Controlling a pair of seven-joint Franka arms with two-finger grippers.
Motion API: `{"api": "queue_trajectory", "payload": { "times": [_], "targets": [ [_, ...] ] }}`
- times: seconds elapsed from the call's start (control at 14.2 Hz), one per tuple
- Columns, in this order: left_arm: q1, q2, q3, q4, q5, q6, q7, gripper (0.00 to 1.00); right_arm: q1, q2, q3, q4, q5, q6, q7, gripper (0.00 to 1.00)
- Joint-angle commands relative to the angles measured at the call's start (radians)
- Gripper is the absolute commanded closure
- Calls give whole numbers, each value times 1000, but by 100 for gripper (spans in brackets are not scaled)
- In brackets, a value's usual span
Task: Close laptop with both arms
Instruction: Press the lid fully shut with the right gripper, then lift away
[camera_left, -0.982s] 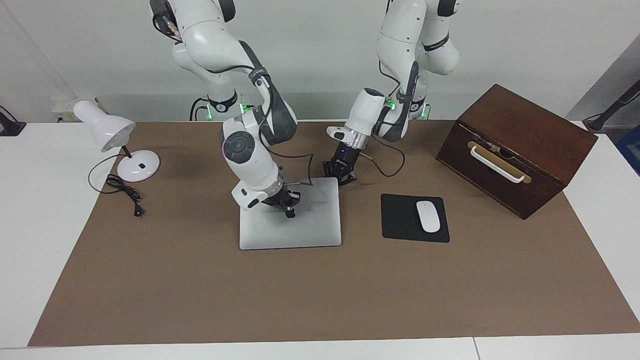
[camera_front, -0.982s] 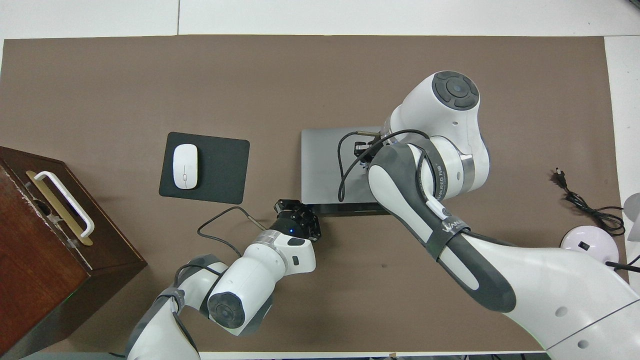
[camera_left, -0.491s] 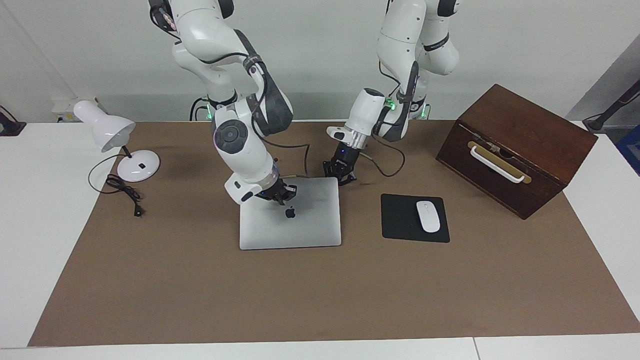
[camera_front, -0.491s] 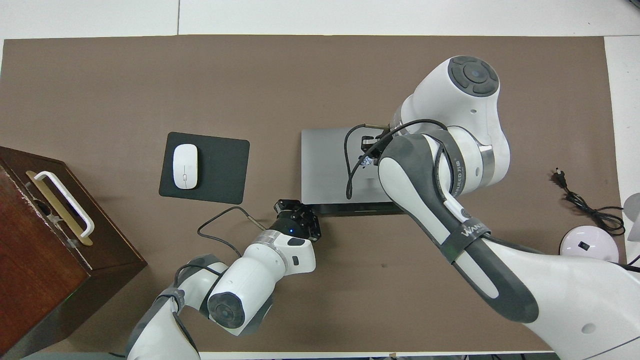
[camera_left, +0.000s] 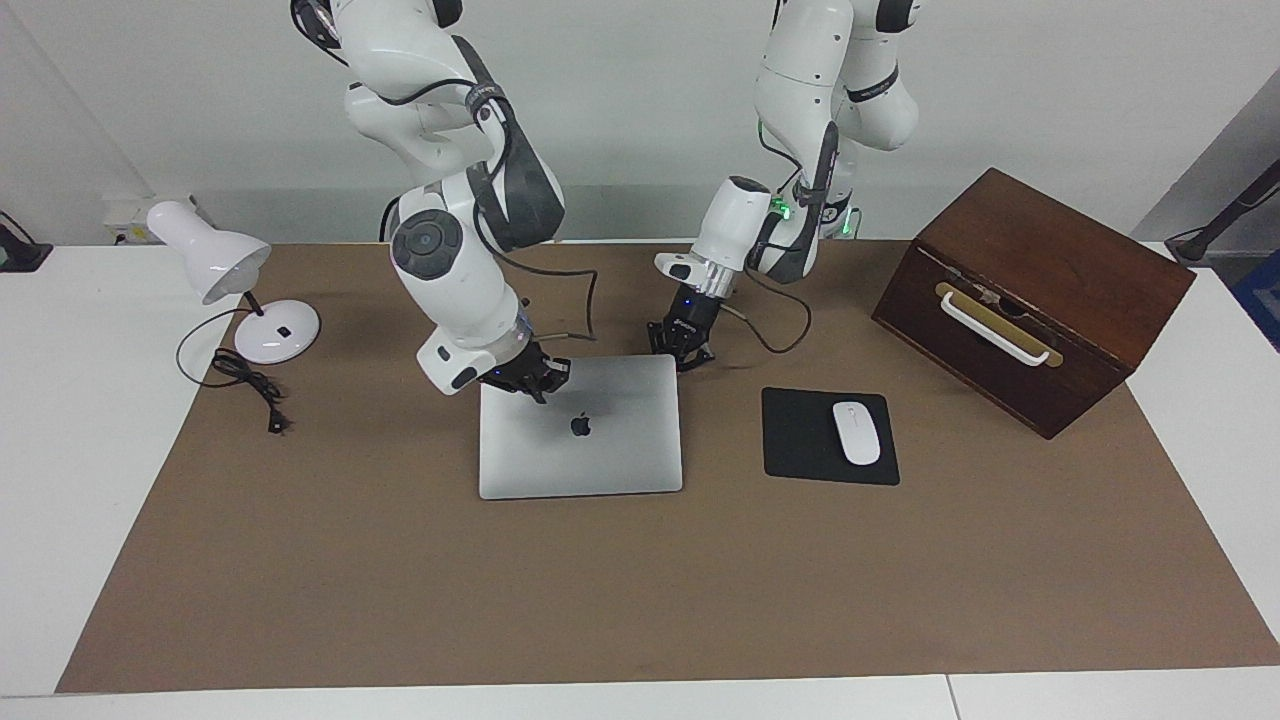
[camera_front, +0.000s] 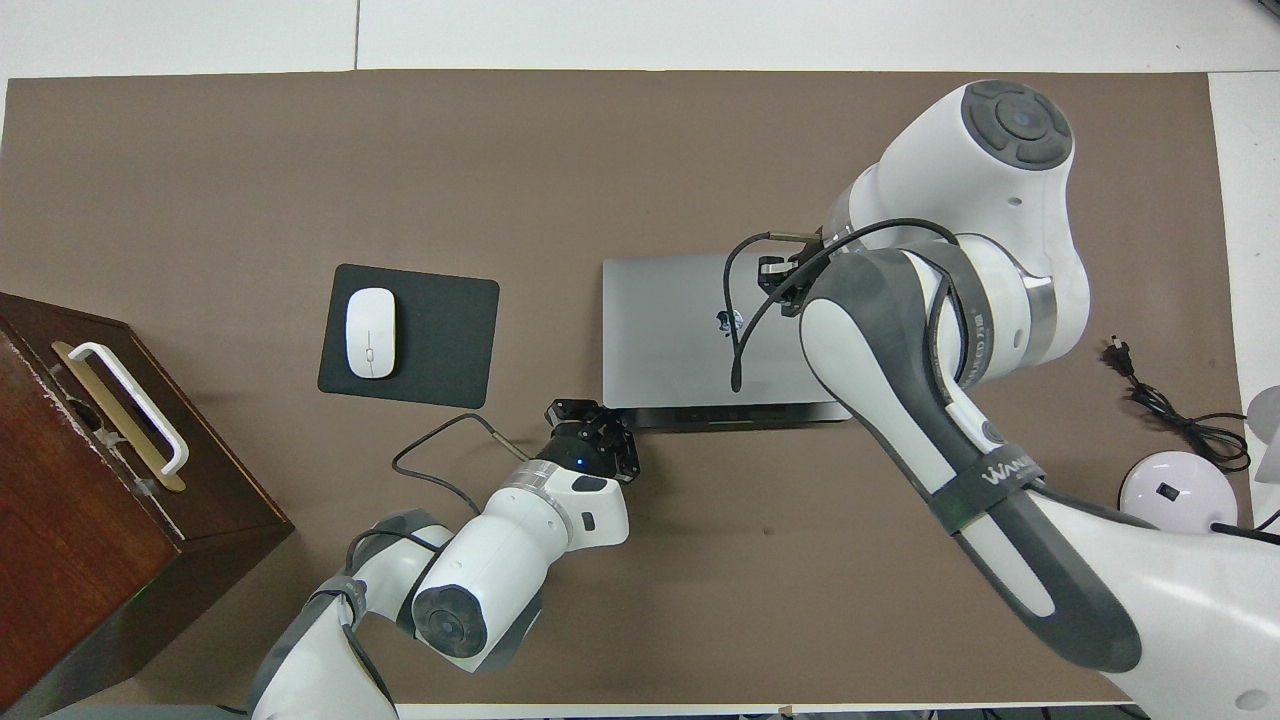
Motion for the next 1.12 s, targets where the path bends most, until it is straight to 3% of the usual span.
{"api": "queue_trajectory", "payload": {
  "times": [0.0,0.77,1.05],
  "targets": [
    [2,17,17,-71,-13,-25,-24,100,-6,-25,-15,15,-45,-34,-58,100],
    [-6,-165,16,-154,-13,-90,-144,100,-12,-79,-67,46,-160,-40,-190,100],
    [5,-340,19,-151,-13,-351,-169,100,-16,-120,-114,46,-207,-45,-261,100]
  ]
}}
